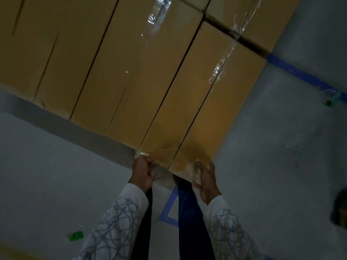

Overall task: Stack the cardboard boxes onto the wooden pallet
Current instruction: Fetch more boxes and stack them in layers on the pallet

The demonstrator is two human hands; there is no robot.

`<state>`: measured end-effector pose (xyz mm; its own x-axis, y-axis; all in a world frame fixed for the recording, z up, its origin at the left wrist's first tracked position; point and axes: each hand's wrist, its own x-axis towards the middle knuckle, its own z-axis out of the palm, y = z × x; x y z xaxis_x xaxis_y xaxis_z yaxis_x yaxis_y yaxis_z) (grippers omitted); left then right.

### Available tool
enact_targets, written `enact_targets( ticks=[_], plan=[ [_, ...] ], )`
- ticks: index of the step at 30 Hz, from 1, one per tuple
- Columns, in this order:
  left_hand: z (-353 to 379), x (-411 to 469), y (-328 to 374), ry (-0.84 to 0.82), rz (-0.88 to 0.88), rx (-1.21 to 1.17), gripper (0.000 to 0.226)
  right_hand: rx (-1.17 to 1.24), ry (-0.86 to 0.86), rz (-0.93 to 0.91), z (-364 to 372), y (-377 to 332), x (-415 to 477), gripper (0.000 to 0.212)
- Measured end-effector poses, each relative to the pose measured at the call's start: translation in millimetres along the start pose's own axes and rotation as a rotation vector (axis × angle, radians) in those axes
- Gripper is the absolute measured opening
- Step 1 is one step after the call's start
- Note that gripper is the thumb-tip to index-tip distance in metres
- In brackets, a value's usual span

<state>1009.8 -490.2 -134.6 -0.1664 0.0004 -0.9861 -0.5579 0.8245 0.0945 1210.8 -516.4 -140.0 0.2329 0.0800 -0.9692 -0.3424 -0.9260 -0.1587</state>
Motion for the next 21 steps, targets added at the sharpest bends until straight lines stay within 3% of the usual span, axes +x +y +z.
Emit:
enact_targets(
  ticks=[5,9,13,16,19,21],
  plan=[
    [-1,11,-3,0.081,0.036,0.019,0.017,0.007,-0.009,-0.001,0,1,2,0.052],
    [-10,25,-3,0.144,0.105,-0.021,0.033,-0.002,0.007,-0.075,-1,-5,7,0.047],
    [-5,15,5,0.209,0.149,0.002,0.038,-0.019,-0.007,-0.183,0,-42,13,0.059],
    [4,1,13,0.465,0.534,0.439,0.061,-0.079,0.012,-0.309,-1,-86,25,0.063],
    [33,-8,34,0.244,0.943,0.818,0.06,-0.161,0.068,-0.426,-1,-123,41,0.067],
    [60,-2,52,0.102,1.105,1.004,0.06,-0.246,0.134,-0.492,1,-142,51,0.077]
  ],
)
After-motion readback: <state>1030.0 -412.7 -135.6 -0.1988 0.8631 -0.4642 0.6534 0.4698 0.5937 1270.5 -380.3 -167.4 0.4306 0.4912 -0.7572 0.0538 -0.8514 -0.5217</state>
